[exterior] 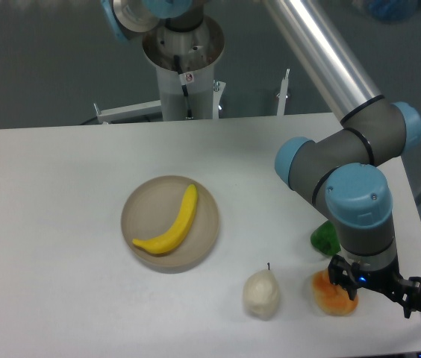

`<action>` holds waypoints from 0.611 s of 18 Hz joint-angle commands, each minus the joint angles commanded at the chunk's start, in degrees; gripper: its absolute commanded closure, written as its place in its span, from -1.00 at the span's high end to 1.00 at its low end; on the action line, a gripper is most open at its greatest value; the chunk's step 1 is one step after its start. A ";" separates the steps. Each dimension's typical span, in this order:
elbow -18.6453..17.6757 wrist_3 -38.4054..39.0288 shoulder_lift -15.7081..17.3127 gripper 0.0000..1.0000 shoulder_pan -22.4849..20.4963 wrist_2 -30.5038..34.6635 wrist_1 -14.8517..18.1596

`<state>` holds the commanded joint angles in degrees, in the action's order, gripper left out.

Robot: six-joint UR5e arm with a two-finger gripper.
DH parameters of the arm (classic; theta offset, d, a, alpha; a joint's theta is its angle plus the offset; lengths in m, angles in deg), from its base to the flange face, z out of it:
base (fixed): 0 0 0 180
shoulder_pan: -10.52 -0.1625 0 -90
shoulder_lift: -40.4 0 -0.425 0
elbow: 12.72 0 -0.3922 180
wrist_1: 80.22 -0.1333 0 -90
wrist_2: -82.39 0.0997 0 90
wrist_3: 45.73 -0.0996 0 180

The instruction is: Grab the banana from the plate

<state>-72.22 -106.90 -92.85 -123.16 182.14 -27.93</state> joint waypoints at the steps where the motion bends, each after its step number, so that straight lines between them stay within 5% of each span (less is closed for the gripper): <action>1: 0.00 -0.09 0.00 1.00 0.00 0.00 0.00; 11: -0.44 0.00 0.44 1.00 0.00 -0.18 0.00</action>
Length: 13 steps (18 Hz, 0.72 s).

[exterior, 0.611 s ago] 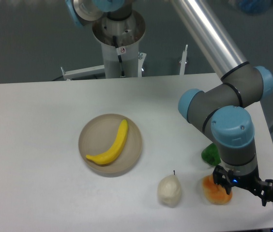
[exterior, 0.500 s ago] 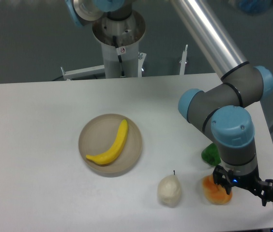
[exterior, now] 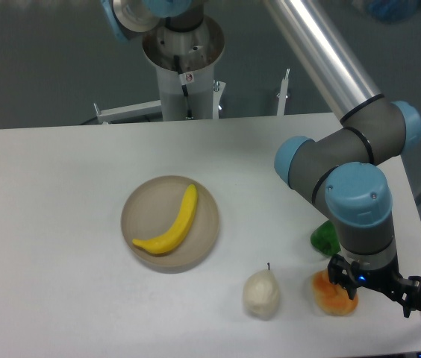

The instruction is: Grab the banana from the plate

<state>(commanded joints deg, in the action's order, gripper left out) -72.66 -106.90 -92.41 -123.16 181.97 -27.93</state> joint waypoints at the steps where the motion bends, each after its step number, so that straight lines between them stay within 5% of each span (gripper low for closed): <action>1: -0.09 0.09 0.00 1.00 0.00 0.00 0.00; 13: -0.44 0.18 0.00 1.00 0.00 -0.35 0.00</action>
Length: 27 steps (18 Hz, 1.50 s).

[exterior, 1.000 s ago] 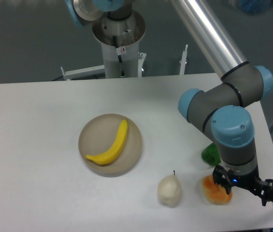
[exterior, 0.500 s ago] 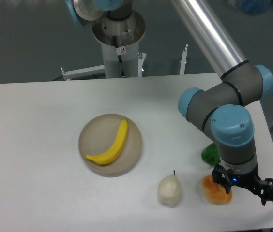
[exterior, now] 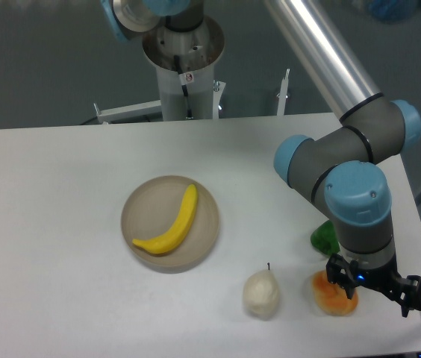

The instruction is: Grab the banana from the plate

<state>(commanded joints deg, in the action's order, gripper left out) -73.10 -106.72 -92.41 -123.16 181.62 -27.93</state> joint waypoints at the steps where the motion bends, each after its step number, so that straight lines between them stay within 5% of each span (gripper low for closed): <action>1: -0.09 0.00 -0.09 1.00 0.00 0.17 0.00; 7: -2.72 0.00 1.66 1.00 0.09 0.44 0.09; 20: -15.90 2.72 13.09 1.00 2.10 -0.26 2.46; 27: -18.10 5.71 16.34 1.00 3.95 -0.61 14.40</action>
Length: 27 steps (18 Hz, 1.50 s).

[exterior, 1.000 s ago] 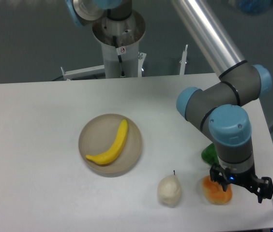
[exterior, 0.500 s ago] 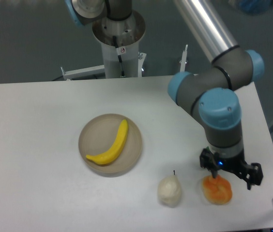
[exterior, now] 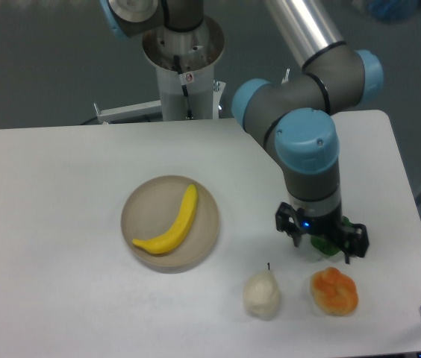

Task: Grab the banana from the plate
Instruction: 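Move the gripper over the plate above the yellow banana, then lower the open gripper onto the banana and close on it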

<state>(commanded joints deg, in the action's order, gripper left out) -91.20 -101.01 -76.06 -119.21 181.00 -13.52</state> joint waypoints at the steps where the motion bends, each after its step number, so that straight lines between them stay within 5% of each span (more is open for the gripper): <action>1: -0.97 0.70 0.35 1.00 0.09 -1.05 0.27; 13: -15.99 10.90 7.03 1.00 1.76 -13.36 -1.13; 18: -25.74 11.16 8.70 1.00 5.27 -12.92 -12.36; 27: -29.10 14.50 6.87 1.00 10.11 -11.52 -16.32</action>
<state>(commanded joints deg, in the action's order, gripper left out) -120.30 -86.51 -69.20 -109.11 169.48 -29.85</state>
